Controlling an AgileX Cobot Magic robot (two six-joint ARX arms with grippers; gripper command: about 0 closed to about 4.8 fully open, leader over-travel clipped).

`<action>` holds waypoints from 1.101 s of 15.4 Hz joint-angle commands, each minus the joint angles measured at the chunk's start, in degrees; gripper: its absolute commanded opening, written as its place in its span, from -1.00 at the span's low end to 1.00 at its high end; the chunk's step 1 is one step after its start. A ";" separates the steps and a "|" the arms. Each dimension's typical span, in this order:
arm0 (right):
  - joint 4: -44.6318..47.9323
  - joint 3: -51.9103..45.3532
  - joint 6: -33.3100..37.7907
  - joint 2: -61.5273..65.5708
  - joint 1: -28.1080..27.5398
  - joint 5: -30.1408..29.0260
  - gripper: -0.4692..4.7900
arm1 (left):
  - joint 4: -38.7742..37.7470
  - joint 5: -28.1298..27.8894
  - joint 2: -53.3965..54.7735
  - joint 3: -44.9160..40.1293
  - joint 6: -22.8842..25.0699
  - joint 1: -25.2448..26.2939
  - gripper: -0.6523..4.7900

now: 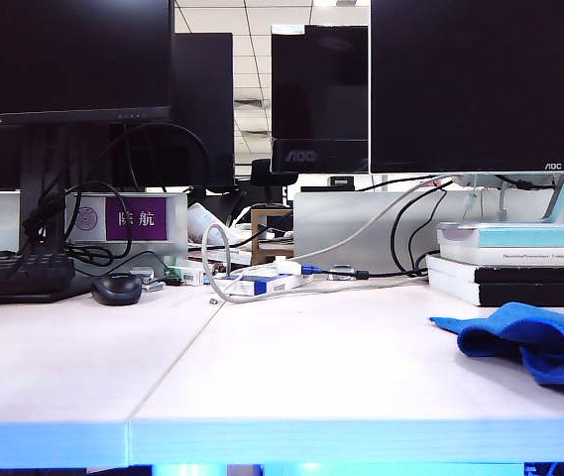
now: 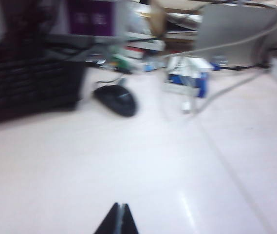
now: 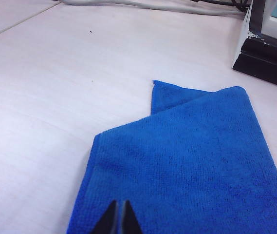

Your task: Wipe the table from left to right using the rag.

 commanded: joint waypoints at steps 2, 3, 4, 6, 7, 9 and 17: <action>0.76 0.17 0.20 0.00 -0.02 0.07 -0.74 | 0.50 -4.13 -7.72 -6.14 0.04 1.97 -0.78; 0.76 0.17 0.20 -0.02 -0.02 0.04 -0.74 | 0.48 -4.68 -9.27 -7.19 -0.15 1.92 -0.78; 0.74 0.17 0.20 -0.02 -0.02 0.07 -0.74 | 0.26 -4.66 -10.71 -8.00 -0.15 1.88 -0.78; 0.76 0.17 0.20 -0.02 -0.02 0.07 -0.74 | -0.81 -4.79 -13.27 -9.18 -0.15 1.18 -0.78; 0.79 0.17 0.20 0.00 -0.02 0.07 -0.74 | -0.79 -4.94 -13.99 -10.25 -0.13 0.09 -0.78; 0.74 0.17 0.20 -0.09 -0.02 0.07 -0.74 | -3.41 -8.57 -14.03 -10.60 -0.02 -3.37 -0.78; 0.76 0.17 0.20 -0.22 -0.02 0.07 -0.74 | -4.26 -18.73 -14.03 -10.60 3.96 -7.30 -0.77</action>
